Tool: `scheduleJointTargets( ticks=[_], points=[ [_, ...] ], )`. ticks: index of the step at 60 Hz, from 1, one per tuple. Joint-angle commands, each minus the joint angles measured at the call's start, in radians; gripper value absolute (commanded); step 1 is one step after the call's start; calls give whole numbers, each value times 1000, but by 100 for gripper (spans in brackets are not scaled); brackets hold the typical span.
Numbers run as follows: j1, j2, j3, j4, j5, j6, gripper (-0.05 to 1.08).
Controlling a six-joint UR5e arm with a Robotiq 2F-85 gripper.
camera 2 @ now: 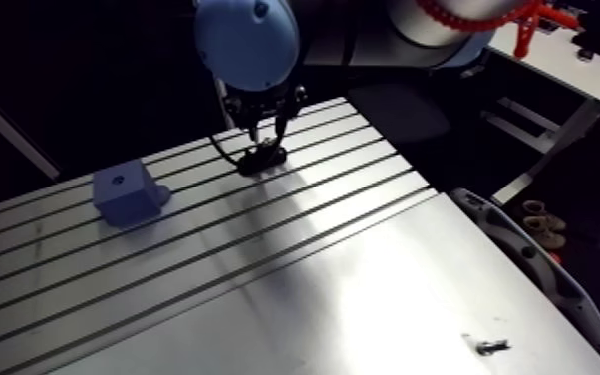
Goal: Pick up the M10 bolt and insert it into the hex recess until seated.
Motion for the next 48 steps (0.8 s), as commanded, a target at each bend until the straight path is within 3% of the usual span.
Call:
scheduleJointTargets(
  ticks=[1,11,25,48],
  points=[
    [6,-2,14,-4,2,16,49],
    [6,-4,24,-11,1,41,49],
    [6,-8,32,-56,-22,40,49],
    [6,-2,27,-54,-19,40,50]
  ],
)
